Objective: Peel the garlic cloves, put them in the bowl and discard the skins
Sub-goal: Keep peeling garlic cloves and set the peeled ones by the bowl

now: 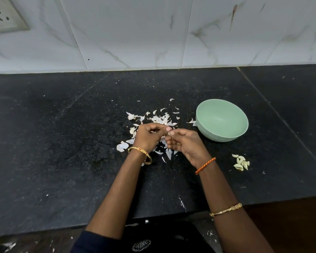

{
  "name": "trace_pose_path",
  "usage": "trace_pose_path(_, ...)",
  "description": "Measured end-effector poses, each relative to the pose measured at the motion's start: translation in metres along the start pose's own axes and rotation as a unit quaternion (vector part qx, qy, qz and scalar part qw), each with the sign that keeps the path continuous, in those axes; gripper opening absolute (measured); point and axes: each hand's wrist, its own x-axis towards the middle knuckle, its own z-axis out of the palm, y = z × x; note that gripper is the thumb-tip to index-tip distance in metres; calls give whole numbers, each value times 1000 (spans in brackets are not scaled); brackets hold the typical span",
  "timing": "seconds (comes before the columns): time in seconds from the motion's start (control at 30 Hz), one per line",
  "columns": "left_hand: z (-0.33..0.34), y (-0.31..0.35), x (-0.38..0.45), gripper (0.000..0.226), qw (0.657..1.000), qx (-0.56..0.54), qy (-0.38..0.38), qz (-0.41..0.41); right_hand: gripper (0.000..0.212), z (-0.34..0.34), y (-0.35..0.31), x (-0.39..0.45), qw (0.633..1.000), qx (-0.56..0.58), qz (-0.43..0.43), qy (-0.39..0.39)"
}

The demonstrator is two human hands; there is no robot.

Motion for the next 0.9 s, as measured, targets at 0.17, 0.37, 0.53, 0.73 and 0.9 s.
trace_pose_path(0.17,6,-3,-12,5,999,45,1,6,13,-8,4,-11,999,-40,-12,-3)
trace_pose_path(0.37,23,-1,-30,4,992,-53,75,-92,7,-22,1,-25,1000,16,2,-4)
trace_pose_path(0.53,29,0,-44,6,990,-53,97,-90,12,-29,4,-31,999,-22,-21,28)
trace_pose_path(0.73,32,3,-57,4,988,-42,98,-111,8,-30,10,-35,999,-25,-45,17)
trace_pose_path(0.9,38,5,-65,9,963,-153,72,-212,8,-41,10,-45,999,38,-23,6)
